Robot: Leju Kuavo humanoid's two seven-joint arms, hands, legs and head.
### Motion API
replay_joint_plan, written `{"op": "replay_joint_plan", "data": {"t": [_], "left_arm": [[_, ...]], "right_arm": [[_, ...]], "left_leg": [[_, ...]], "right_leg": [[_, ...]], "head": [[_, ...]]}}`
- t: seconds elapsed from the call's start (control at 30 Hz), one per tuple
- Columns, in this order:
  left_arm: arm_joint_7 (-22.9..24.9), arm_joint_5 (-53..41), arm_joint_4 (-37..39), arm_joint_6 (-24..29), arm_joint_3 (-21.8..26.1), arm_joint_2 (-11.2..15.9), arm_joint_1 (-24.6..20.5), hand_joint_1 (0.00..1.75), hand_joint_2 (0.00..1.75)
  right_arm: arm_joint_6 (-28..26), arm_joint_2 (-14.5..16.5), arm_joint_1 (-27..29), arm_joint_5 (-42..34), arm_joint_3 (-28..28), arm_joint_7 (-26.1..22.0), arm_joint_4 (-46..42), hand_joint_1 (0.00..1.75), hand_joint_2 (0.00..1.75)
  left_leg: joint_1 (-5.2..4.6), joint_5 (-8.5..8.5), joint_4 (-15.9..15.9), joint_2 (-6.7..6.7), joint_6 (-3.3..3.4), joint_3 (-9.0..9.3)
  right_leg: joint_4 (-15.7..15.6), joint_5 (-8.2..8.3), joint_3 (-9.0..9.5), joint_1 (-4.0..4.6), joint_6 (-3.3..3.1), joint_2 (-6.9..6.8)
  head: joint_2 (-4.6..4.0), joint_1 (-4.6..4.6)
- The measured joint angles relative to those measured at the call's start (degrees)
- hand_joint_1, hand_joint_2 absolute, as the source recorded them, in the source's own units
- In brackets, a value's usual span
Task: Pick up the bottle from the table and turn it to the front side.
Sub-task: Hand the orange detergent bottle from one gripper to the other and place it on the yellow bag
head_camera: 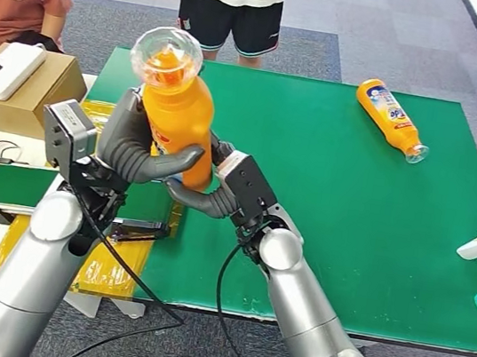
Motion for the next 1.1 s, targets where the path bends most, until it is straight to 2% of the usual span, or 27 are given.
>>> {"op": "replay_joint_plan", "data": {"t": [0.4,0.43,0.47,0.53,0.57,0.6,0.9,1.1], "left_arm": [[0.5,4.3,0.6,-1.0,0.0,0.1,-0.1,1.75,1.75],[0.5,4.6,0.6,-0.9,0.0,0.1,-0.2,1.75,1.75],[0.5,4.9,0.6,-0.9,0.0,0.1,-0.2,1.75,1.75],[0.4,5.6,0.6,-0.6,0.2,0.2,-0.1,1.75,1.75],[0.4,5.9,0.6,-0.4,0.2,0.3,-0.1,1.75,1.75],[0.3,6.3,0.6,-0.2,0.3,0.4,-0.1,1.75,1.75],[-0.5,7.6,0.6,1.0,0.7,1.1,0.7,1.75,1.75],[-1.6,1.6,-0.8,7.0,3.5,3.6,0.7,1.75,1.75]], "right_arm": [[-0.7,0.0,0.6,-0.8,0.1,0.1,-0.3,1.75,1.75],[-0.9,0.0,0.7,-0.8,0.1,0.2,-0.5,1.63,1.75],[-1.1,0.0,0.8,-0.9,0.2,0.4,-0.6,1.26,1.75],[-1.6,0.0,0.8,-1.1,0.2,0.9,-0.9,0.39,1.75],[-1.9,0.0,0.9,-1.2,0.2,1.2,-1.1,0.07,1.75],[-2.2,0.0,0.9,-1.3,0.2,1.6,-1.3,0.00,1.75],[-3.7,0.0,0.8,-1.8,0.1,2.7,-1.9,0.00,1.75],[-6.0,-1.3,0.4,-2.4,-2.3,2.5,-1.8,0.00,1.75]], "left_leg": [[0.00,0.00,0.0,0.00,0.00,0.00],[0.00,0.00,0.0,0.00,0.00,0.00],[0.00,0.00,0.0,0.00,0.00,0.00],[0.00,0.00,0.0,0.00,0.00,0.00],[0.00,0.00,0.0,0.00,0.00,0.00],[0.00,0.00,0.0,0.00,0.00,0.00],[0.00,0.00,0.0,0.00,0.00,-0.01],[0.00,0.01,0.0,0.00,-0.01,0.00]], "right_leg": [[0.0,0.00,0.00,0.00,0.00,0.00],[0.0,0.00,0.00,0.00,0.00,0.00],[0.0,0.00,0.00,0.00,0.00,0.00],[0.0,0.00,0.01,0.00,0.00,0.00],[0.0,0.00,0.01,0.00,0.00,0.00],[0.0,0.00,0.01,0.00,0.00,0.00],[0.0,0.00,0.01,0.00,0.00,0.00],[0.0,0.00,0.01,0.01,0.00,0.00]], "head": [[0.00,0.00],[0.00,0.00],[0.00,0.00],[0.00,0.00],[0.00,-0.01],[0.00,-0.01],[0.00,0.00],[0.00,0.00]]}}
